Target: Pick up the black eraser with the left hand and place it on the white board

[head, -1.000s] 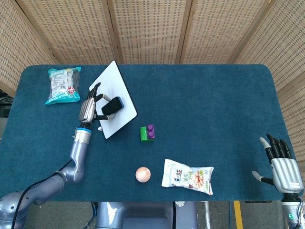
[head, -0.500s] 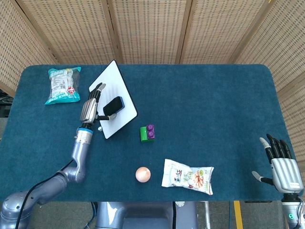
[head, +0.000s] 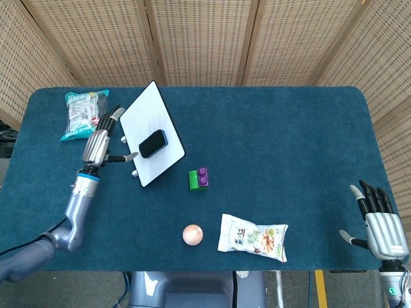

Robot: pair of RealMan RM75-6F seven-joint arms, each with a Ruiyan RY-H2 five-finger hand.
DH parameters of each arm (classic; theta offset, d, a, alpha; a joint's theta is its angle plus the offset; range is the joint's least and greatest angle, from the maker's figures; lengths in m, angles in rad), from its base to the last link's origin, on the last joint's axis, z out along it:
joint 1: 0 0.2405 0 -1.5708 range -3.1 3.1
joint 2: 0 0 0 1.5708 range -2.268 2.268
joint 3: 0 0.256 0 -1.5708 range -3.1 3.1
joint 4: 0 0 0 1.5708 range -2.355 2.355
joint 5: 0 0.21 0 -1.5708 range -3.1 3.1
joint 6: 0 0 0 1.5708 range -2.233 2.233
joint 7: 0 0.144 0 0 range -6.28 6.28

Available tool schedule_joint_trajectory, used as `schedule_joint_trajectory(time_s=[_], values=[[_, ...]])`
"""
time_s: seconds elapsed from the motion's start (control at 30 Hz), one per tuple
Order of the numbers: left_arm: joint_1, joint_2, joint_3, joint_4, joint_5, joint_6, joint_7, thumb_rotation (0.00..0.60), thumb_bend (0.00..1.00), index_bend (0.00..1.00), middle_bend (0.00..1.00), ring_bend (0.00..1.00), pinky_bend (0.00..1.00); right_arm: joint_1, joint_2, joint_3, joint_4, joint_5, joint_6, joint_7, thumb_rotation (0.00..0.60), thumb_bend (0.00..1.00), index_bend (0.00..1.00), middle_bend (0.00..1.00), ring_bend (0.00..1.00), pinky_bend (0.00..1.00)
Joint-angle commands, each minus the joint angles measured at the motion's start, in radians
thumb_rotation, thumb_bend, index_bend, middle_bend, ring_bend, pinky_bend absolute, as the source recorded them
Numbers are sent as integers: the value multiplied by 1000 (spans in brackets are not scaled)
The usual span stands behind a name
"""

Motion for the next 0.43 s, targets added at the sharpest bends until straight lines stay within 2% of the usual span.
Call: schedule_joint_trajectory(time_s=[0.03,0.17,0.43], values=[[114,295,93,-295,16,-15,175,600,0,0,0,0,0,0,0,0,-1,0,1,-3,600,105,63,0,0,0],[195,431,126,-426,-5,35,268,600,0,0,0,0,0,-1,-2,0,-3,0,3,-12,600,105,63,0,0,0],[329,524,189,-522,-35,131,349,600,0,0,0,0,0,-3,-5,1,-4,0,8,-22,600,105,63,0,0,0]])
